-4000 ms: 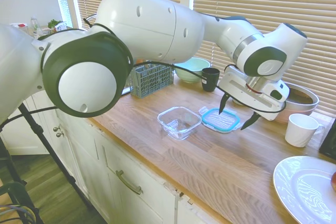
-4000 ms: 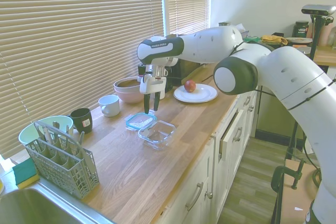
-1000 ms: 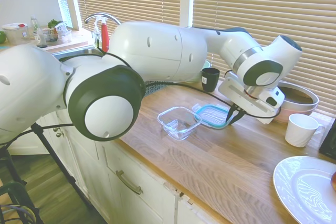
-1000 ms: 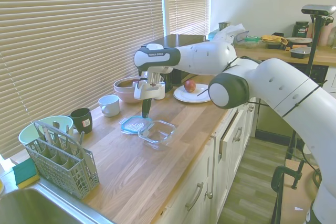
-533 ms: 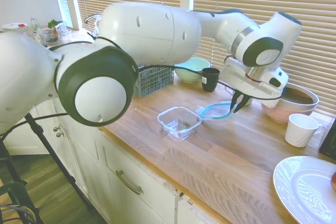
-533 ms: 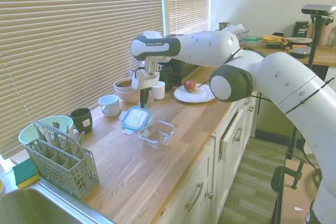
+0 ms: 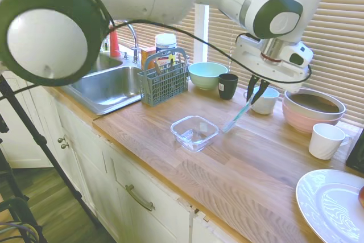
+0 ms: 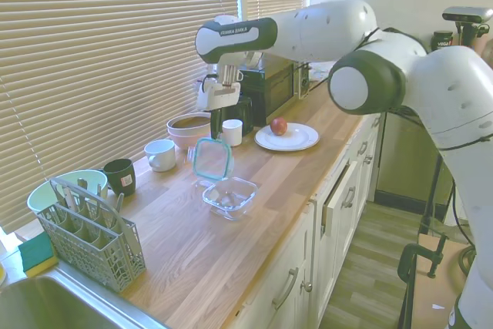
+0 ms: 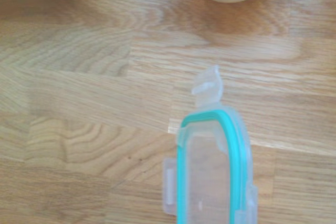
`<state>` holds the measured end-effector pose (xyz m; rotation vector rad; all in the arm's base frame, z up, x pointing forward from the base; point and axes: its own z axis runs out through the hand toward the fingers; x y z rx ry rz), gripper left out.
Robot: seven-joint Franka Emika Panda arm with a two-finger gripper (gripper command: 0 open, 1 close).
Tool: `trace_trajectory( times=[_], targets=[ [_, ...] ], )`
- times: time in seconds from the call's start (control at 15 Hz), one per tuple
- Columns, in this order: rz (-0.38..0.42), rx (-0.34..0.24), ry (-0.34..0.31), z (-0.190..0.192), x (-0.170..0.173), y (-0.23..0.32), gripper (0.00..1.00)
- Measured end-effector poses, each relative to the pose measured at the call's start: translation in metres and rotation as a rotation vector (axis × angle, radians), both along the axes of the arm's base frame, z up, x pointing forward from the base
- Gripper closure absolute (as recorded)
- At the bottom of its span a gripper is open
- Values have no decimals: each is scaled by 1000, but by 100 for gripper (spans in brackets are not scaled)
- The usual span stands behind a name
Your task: Cover the lid of the food container
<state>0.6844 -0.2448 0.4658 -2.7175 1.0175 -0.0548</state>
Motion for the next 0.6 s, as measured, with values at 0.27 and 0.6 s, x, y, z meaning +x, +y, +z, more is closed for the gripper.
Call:
trace_trajectory(
  times=[0.27,0.6],
  targets=[
    [-8,-25,-17,14,-28,12,100],
    [-37,-40,-39,7,-70,22,100]
  ],
)
